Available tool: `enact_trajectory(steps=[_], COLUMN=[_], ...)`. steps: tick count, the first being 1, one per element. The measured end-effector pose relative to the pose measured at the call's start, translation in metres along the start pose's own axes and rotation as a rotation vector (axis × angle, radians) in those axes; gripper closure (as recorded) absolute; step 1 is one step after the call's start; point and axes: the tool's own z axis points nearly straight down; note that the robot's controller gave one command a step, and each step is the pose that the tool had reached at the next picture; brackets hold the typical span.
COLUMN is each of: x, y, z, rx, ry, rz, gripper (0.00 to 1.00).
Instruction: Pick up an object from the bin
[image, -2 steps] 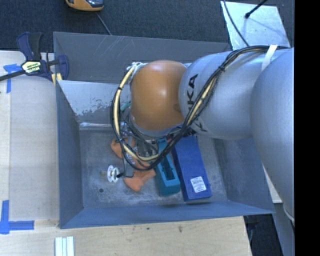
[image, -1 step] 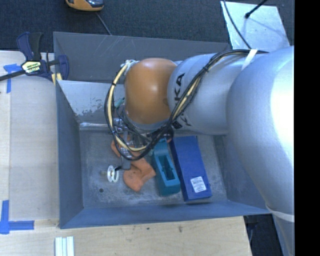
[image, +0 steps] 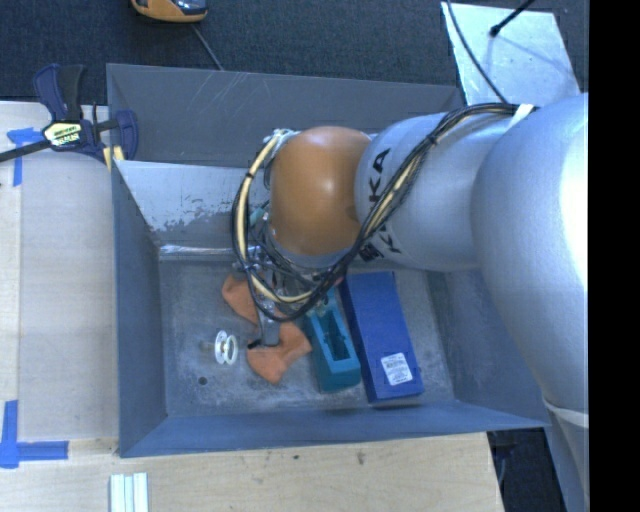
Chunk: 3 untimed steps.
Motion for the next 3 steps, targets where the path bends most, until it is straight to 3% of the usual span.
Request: enact_trajectory(steps=[1,2,3], x=[0.015,0.015,-0.001], y=[-0.014,-0.014,-0.046], z=[0.025,0.025,-0.061], rx=[0.002,0.002,0.003], ry=[-0.002,-0.002,-0.001], rz=[0.156,0.156,0.156], gripper=[1.00,1.00,1.00])
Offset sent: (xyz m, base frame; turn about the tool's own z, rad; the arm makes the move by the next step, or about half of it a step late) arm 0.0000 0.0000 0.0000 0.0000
